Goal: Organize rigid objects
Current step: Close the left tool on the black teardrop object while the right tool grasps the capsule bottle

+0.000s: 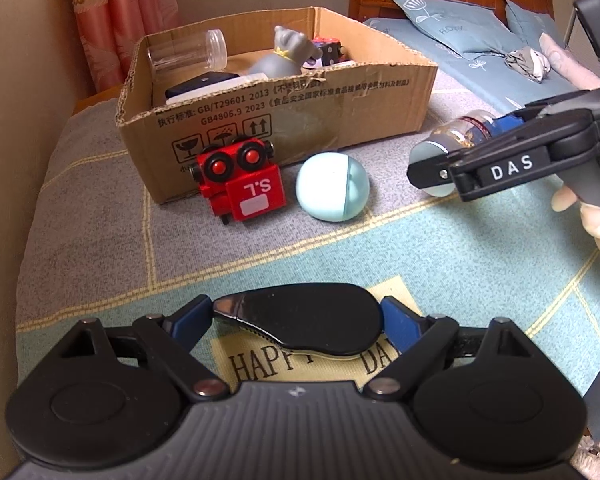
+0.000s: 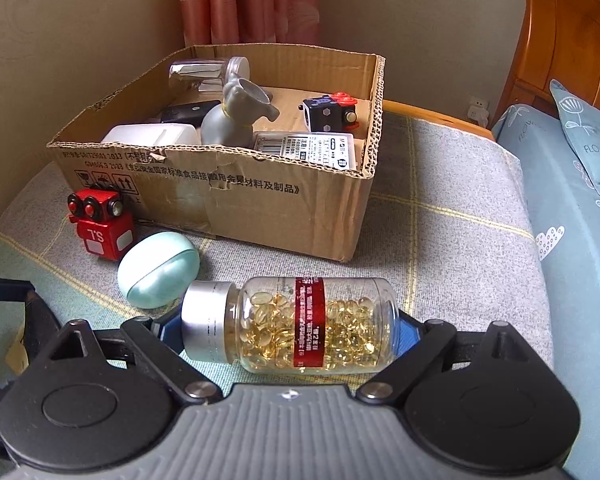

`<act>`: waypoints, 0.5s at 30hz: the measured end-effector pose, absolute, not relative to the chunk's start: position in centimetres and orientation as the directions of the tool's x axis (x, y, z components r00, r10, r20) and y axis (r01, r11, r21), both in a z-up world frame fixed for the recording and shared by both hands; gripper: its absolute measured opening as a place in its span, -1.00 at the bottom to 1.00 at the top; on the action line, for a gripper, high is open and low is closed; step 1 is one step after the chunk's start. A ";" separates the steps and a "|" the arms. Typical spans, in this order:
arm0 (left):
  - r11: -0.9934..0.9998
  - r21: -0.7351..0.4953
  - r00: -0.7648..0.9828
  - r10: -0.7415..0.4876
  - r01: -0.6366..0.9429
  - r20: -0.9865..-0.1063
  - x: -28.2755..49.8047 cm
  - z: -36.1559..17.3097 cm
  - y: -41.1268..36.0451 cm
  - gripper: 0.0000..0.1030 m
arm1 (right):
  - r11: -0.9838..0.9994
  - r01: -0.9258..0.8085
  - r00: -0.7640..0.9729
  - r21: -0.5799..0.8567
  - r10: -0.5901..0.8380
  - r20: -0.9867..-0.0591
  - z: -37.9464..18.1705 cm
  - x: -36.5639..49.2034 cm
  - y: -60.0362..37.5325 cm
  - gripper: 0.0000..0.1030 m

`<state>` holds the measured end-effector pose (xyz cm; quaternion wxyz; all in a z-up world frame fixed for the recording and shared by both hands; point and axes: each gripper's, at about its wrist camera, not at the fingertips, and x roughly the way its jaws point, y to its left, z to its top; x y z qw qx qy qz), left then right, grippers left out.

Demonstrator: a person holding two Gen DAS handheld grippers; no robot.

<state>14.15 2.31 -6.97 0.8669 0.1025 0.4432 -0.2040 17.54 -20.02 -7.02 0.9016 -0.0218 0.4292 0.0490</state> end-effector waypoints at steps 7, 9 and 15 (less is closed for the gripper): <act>0.906 -0.001 0.546 -0.256 0.423 -0.798 14.2 -4.7 2.8 0.73 | 0.987 -0.161 0.667 0.011 0.117 -0.736 -3.1 16.8 -20.5 0.86; 0.911 -0.003 0.550 -0.251 0.411 -0.797 14.3 -4.1 3.0 0.73 | 0.985 -0.173 0.685 0.007 0.125 -0.718 -1.8 17.1 -20.5 0.86; 0.921 0.019 0.598 -0.237 0.390 -0.765 15.1 -1.7 3.7 0.73 | 0.980 -0.198 0.727 -0.031 0.126 -0.675 0.8 19.3 -19.7 0.86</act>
